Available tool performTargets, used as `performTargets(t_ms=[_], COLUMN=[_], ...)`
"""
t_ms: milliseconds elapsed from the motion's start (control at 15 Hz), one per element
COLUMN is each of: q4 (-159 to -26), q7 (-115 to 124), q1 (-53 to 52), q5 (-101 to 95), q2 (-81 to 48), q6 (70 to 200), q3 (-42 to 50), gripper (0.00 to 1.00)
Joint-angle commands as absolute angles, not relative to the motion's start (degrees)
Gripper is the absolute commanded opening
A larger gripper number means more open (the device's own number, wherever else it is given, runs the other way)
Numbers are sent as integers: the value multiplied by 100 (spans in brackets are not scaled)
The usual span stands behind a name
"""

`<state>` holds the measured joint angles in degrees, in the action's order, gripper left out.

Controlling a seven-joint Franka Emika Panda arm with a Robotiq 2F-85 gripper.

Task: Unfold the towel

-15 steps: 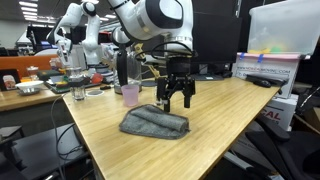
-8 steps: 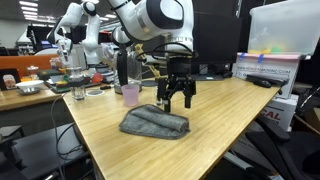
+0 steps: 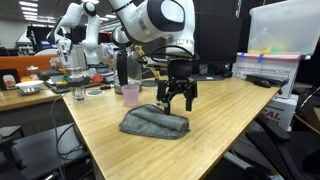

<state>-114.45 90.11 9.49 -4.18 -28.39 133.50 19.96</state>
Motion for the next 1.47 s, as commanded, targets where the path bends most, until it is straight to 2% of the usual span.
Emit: performTargets(t_ms=[0,867,933,1000,1067,1133,1400], q4=[-11247,-10698,-10676,-10655,-10629,-10608,-10571], q7=[9184,9401,9408,9405,9394,9395,9390], q1=[1067,1312,1312,1321,1343,1349,1362], q5=[-119,465,464,475,511,533,600], q2=[-3006,-3501,-3529,-3543,-3557,-3575,-3585], q6=[13268,13259,13261,13266,13265,13267,13221], q3=[1973,1969,1970,1965,1949,1947,1943], gripper=[100,100,97,81,73,70,42])
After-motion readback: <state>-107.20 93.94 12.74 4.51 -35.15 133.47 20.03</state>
